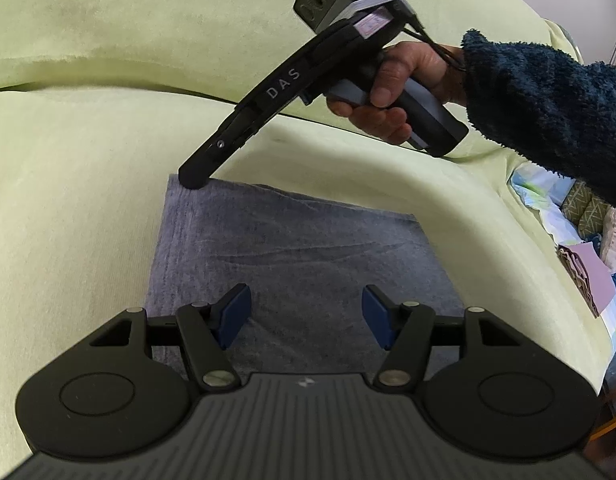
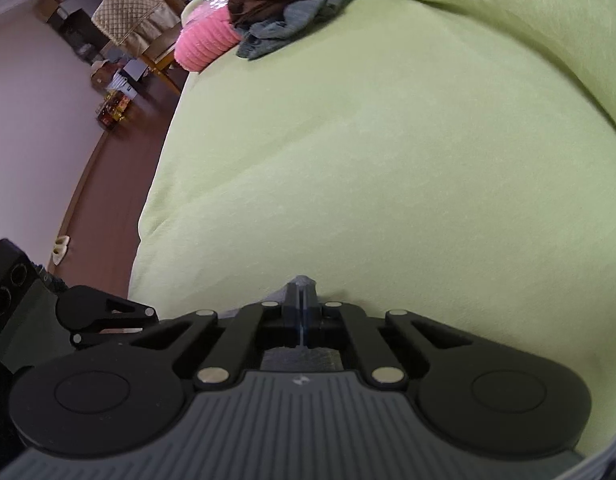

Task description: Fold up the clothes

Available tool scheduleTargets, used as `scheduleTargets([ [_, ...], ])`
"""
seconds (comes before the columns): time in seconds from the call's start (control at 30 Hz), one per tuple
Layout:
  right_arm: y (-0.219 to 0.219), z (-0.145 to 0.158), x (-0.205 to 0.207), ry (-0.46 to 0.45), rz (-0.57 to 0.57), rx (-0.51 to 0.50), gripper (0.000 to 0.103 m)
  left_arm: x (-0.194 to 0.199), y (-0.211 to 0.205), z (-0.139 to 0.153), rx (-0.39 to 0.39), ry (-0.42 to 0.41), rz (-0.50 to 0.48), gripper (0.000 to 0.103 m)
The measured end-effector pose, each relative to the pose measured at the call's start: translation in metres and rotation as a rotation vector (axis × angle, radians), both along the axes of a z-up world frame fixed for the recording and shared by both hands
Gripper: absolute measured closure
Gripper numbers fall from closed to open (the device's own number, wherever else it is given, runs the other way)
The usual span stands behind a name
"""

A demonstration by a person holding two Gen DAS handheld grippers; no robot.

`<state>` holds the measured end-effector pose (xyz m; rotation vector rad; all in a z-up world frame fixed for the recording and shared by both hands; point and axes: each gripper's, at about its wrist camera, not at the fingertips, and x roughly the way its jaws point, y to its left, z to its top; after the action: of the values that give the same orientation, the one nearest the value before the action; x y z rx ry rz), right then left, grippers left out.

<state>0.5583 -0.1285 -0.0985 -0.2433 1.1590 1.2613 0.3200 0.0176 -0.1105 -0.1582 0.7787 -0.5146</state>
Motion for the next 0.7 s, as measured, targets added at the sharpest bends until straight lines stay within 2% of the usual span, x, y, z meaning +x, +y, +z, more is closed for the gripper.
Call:
scheduleTargets([
  [0.17,-0.004,0.005,0.002,-0.007,-0.027,-0.005,0.102,-0.001,-0.001,0.001,0.015,-0.005,0.0,0.04],
  [0.4,-0.008,0.018,-0.002,-0.105,-0.044,0.052,0.103,0.0,0.001,0.001,0.02,-0.004,0.01,0.04],
  [0.57,0.002,0.002,-0.005,-0.128,-0.052,0.003,0.103,0.0,-0.001,-0.001,0.036,0.002,0.009,0.04],
  [0.67,0.003,-0.004,-0.01,-0.125,-0.069,-0.009,0.094,0.0,-0.003,0.0,0.054,0.011,0.013,0.04],
  [0.7,0.0,0.0,-0.012,-0.14,-0.093,0.0,0.078,0.0,-0.004,0.001,0.061,0.015,0.016,0.04],
])
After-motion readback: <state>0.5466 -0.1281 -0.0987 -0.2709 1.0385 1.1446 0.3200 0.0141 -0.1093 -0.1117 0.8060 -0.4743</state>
